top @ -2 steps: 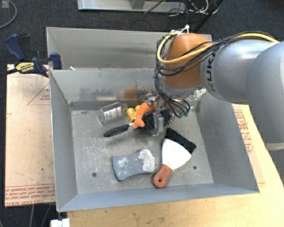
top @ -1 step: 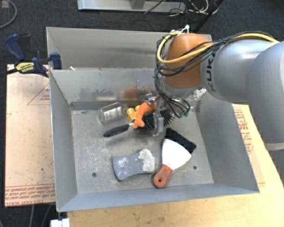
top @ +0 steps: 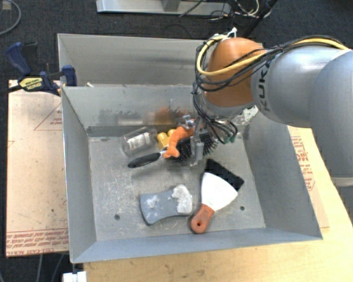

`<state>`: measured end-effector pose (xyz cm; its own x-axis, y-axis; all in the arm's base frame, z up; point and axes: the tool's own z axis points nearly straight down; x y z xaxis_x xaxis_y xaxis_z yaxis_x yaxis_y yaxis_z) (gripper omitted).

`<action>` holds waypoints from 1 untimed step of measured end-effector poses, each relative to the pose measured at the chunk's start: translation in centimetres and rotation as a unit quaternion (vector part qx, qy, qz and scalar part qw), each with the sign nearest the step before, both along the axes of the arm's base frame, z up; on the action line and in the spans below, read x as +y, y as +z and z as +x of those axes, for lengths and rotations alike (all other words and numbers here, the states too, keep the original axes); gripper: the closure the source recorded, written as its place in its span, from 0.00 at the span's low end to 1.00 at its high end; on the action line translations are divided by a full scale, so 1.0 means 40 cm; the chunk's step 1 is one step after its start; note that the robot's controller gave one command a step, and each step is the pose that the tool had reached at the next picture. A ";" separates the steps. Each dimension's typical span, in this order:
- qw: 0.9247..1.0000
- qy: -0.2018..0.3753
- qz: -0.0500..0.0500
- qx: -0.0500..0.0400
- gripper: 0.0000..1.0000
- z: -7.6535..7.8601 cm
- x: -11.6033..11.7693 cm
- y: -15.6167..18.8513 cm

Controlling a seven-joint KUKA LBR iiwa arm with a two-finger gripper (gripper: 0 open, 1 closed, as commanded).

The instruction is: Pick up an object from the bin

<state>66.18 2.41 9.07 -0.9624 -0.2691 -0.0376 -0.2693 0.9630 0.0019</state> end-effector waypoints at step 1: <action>1.000 0.000 0.000 -0.002 1.00 0.001 0.001 0.137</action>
Offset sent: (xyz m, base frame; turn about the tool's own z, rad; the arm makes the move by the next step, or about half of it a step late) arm 0.0002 0.0000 0.0344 0.0000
